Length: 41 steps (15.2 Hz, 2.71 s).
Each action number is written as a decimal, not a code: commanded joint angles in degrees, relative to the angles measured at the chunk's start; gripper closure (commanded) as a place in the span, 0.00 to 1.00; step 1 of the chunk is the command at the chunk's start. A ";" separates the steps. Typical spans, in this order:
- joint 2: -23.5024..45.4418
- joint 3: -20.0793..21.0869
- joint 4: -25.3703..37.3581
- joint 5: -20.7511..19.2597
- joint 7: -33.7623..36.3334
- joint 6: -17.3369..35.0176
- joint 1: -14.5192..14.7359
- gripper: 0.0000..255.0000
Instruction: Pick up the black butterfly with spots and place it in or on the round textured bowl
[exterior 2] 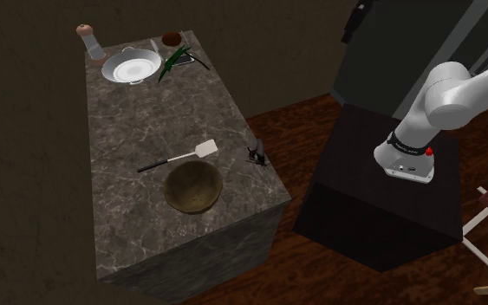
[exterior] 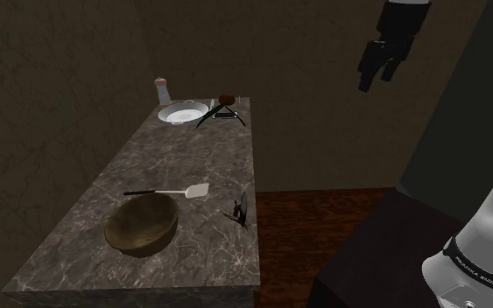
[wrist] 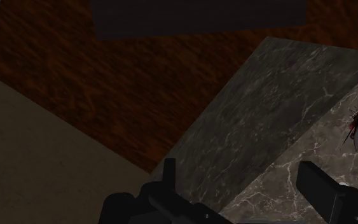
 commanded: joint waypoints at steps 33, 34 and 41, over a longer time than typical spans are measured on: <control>43.33 38.92 -5.81 -11.55 49.15 54.18 -1.91 0.00; 46.31 39.70 -4.37 -16.06 53.21 54.72 -2.32 0.00; 54.04 37.03 -2.42 -28.28 62.26 57.32 -0.96 0.00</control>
